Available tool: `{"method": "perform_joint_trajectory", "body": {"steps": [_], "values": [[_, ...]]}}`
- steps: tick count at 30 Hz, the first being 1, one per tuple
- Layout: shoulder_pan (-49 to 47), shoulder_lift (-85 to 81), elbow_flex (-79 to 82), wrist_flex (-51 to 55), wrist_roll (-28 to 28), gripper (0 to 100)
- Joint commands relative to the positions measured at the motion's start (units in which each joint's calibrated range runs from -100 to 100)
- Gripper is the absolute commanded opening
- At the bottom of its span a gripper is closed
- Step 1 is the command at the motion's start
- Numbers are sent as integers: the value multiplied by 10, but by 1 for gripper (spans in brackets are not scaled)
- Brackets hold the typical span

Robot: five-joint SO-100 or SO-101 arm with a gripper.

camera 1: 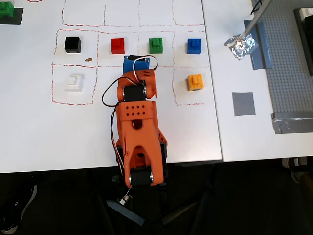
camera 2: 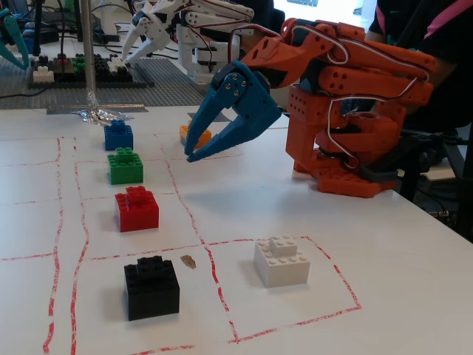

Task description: Grab the block and put it in the grey marker

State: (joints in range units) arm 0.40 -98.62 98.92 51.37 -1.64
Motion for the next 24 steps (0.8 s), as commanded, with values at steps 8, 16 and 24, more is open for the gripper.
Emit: {"method": "perform_joint_trajectory", "body": {"steps": [8,16,24], "values": [[-11,-9,7,-3,9,0],[-27,98,-84,-1,41,0],[-23,269,-281,63,26,0]]}}
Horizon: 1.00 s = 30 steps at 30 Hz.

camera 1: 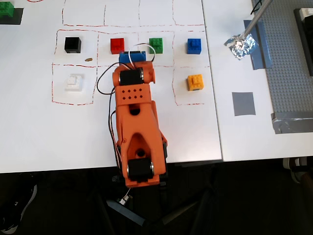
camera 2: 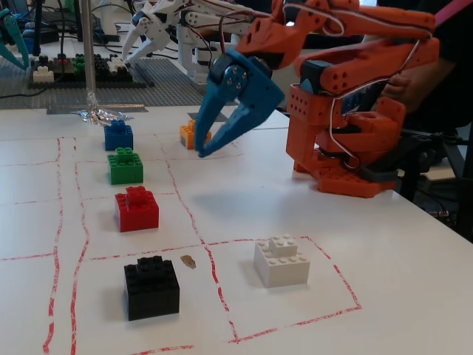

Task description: Grab the block and put it in the grey marker

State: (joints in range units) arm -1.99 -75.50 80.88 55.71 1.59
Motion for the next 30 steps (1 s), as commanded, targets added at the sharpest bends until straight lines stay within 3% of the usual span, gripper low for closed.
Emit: {"method": "perform_joint_trajectory", "body": {"steps": [1,14,30], "values": [[3,59,-129,31,-13,0],[116,308,-414,173,-114,0],[425,577,-580,275,-175,2]]}}
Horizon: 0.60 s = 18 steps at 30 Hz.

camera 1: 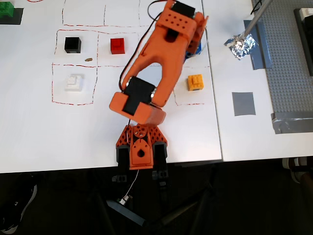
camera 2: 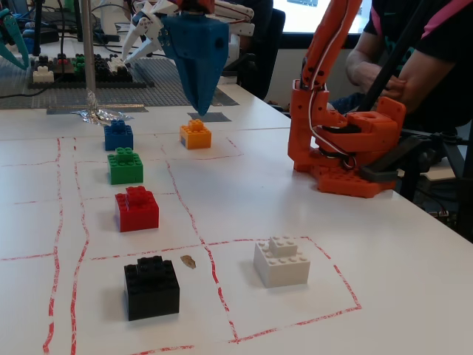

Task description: Grab the block and put it in the grey marker

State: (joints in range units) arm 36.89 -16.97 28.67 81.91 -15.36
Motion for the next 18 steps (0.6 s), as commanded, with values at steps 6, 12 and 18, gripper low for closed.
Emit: {"method": "perform_joint_trajectory", "body": {"steps": [6,12,18], "values": [[99,54,-114,60,-7,23],[104,84,-162,86,-17,36],[104,111,-160,91,-36,47]]}}
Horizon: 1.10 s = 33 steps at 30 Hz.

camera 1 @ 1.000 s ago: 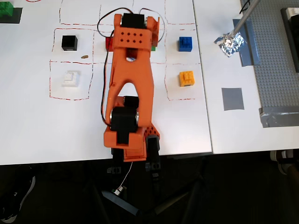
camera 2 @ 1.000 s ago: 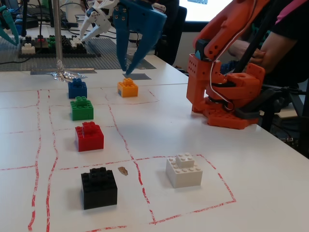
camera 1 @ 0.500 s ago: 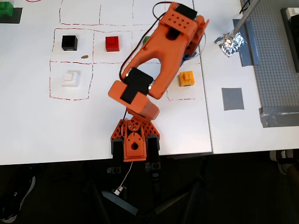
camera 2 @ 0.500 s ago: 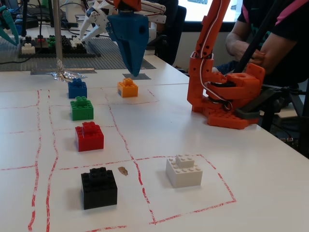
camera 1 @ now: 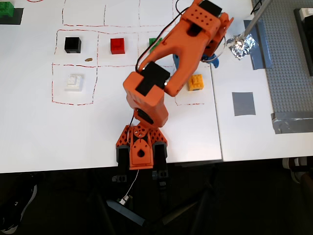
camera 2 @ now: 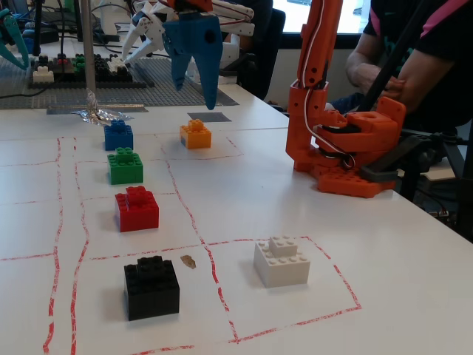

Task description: Grab the block and put it in the grey marker

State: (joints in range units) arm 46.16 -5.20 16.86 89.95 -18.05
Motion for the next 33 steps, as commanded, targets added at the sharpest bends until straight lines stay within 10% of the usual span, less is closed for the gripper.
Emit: {"method": "perform_joint_trajectory", "body": {"steps": [1,33], "values": [[12,-1,-38,10,-11,47],[49,83,105,-209,-7,28]]}}
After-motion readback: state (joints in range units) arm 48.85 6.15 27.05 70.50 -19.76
